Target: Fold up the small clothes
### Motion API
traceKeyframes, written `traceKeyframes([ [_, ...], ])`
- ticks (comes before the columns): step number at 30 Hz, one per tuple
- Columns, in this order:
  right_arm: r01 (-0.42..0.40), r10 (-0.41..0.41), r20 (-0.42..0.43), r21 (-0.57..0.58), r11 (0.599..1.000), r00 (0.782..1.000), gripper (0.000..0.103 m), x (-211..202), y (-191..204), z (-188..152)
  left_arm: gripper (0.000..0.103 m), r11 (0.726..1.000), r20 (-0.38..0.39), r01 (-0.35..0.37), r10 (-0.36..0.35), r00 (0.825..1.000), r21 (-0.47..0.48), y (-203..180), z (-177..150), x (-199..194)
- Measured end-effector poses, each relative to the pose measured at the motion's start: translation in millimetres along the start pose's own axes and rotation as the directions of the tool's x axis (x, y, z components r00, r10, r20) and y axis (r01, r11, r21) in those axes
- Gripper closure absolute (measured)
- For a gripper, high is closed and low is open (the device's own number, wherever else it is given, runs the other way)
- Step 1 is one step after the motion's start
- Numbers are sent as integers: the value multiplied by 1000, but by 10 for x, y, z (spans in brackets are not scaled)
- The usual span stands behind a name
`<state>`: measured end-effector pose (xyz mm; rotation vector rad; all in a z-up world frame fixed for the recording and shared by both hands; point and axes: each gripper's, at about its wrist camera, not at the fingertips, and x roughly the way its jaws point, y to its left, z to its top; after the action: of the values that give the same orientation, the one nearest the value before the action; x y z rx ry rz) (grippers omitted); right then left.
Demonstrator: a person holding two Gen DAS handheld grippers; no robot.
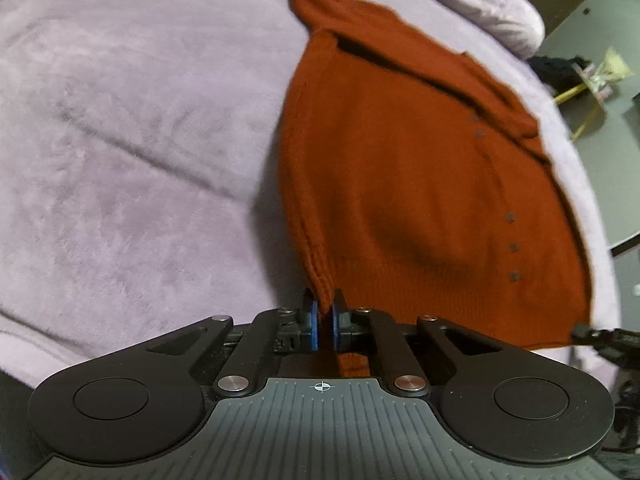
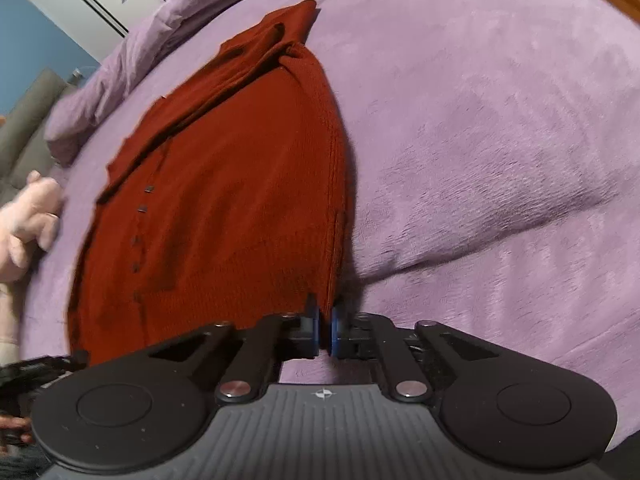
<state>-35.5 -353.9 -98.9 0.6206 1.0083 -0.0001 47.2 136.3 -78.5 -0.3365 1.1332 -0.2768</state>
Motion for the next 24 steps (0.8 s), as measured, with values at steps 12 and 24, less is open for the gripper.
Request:
traceKeyframes([
  [12,-224,216,214,13,974,953,99,31,382,828,96,996,307,85,-70,949,-34,-305,1029,-156],
  [24,156,-66,373,-215,964,925,72,620,664,1358,45,995,370,-66,32,929,79,-229,1295,361],
])
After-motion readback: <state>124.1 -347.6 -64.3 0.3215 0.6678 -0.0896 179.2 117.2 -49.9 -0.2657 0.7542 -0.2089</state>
